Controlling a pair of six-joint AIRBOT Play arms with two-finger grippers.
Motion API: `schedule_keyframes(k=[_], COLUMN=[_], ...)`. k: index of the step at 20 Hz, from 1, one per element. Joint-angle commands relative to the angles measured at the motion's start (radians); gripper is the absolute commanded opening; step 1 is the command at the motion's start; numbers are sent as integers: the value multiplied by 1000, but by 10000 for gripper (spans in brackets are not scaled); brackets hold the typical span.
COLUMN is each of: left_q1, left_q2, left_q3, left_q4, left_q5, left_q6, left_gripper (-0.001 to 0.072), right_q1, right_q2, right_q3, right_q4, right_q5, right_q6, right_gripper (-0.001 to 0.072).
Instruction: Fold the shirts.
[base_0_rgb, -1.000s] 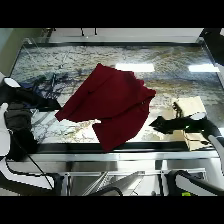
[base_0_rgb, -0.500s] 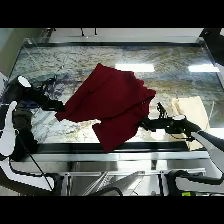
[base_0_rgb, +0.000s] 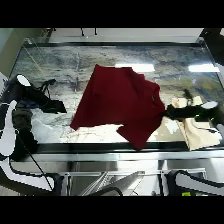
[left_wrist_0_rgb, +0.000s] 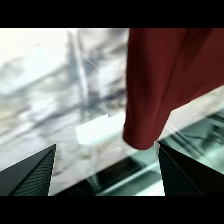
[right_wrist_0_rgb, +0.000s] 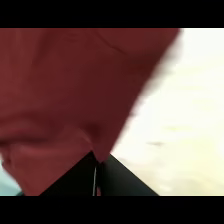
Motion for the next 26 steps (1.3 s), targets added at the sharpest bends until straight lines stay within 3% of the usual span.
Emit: schedule_keyframes(k=[1, 3, 5, 9, 13, 18, 26], left_q1=[-36, -100, -181, -336, -476, -587, -639], left_q2=[1, 16, 52, 133, 159, 154, 82], left_q3=[-88, -123, -157, -217, -266, -266, -266], left_q4=[-139, -147, -142, -88, 223, 285, 468], left_q5=[-27, -23, -2, 67, 153, 266, 236], left_q6=[-16, -27, -31, -90, -268, -357, -490], left_gripper=[689, 687, 527, 531, 532, 532, 531], right_q1=[-95, -95, -95, -95, -95, -95, -95], right_q2=[4, -1, -1, -2, -1, -1, -1], right_q3=[42, 42, 42, 42, 42, 42, 42], right_q4=[-87, -88, -88, -87, -80, -80, -65], right_q5=[47, 50, 50, 64, 76, 87, 87], right_q6=[8, -12, -14, -31, -46, -61, -66], right_gripper=[19, 19, 19, 19, 19, 19, 19])
